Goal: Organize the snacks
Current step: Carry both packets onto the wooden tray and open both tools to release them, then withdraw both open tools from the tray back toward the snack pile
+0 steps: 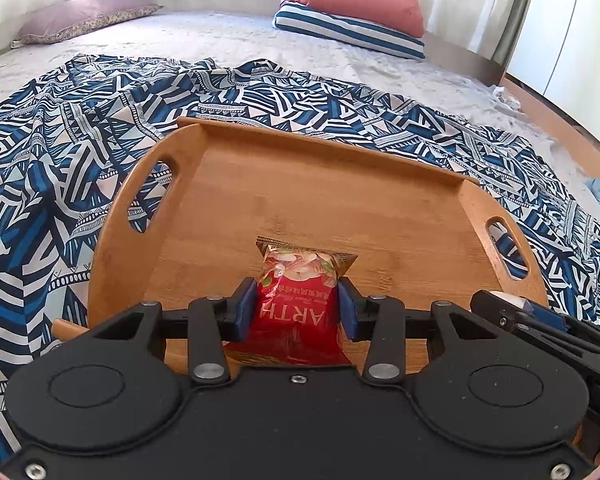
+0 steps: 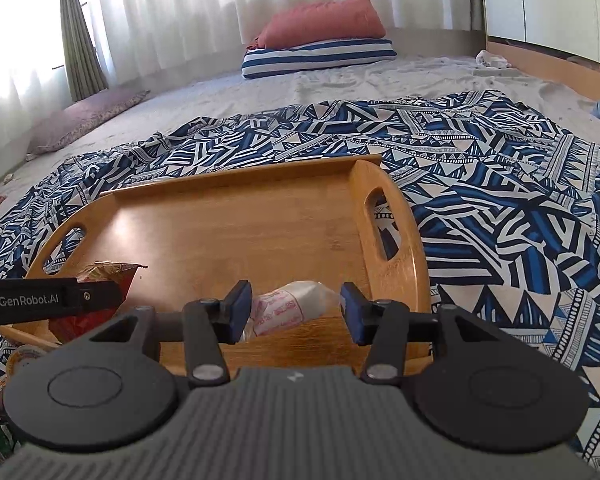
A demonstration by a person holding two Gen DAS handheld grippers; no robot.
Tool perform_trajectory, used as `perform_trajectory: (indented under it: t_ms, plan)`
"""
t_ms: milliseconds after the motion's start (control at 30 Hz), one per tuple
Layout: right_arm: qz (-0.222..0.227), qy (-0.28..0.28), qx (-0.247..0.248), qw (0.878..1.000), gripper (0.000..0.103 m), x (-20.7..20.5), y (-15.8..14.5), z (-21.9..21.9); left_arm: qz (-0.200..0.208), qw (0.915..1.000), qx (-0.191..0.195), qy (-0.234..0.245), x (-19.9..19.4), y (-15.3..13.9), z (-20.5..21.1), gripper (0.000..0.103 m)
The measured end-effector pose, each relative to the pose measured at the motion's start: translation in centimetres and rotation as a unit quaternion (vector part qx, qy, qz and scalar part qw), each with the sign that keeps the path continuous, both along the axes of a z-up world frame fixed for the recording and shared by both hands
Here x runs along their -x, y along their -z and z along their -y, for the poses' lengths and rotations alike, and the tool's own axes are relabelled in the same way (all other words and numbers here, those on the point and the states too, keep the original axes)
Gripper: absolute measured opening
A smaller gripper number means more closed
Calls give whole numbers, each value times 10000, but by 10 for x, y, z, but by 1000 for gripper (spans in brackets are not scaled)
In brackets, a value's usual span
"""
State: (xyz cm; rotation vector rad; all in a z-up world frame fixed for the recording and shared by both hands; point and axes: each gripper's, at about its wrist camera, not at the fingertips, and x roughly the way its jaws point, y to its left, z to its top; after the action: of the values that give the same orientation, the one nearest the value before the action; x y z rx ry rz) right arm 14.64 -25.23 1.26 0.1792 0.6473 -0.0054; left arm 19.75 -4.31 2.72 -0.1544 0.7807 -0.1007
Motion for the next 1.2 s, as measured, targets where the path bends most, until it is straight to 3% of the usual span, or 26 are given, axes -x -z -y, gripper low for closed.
perform_trajectory:
  t_ms: [200,233,267,333,367,667,1000,1200]
  plan:
    - [-73,15,-48,10000,56,-2,6,2,8,10000,18,15,-2,3,1,42]
    - [-57,0,-67,10000,57,-2,7,2,38,10000,47,16,-1,2,1,46]
    - [-27,-3,-77,10000,68,-1,7,3,71,9999,94,32,1,2,1,56]
    - [125,0,-101,9999,77,4,3,3,174,9997,163,61,7,-1,-1,70]
    - [211,3,-119,9997,82,7,0,4,241,9995,180,94,10,-4,-2,72]
    - [618,43,-127,9980,88,52,-15,6,782,9959,313,336,62,-27,-21,90]
    - [962,39,437,9944,95,121,-13,-12,1273,9904,434,323,137,-25,-42,98]
    - [964,57,698,9929,98,147,-7,-20,1421,9889,313,284,165,-15,-51,101]
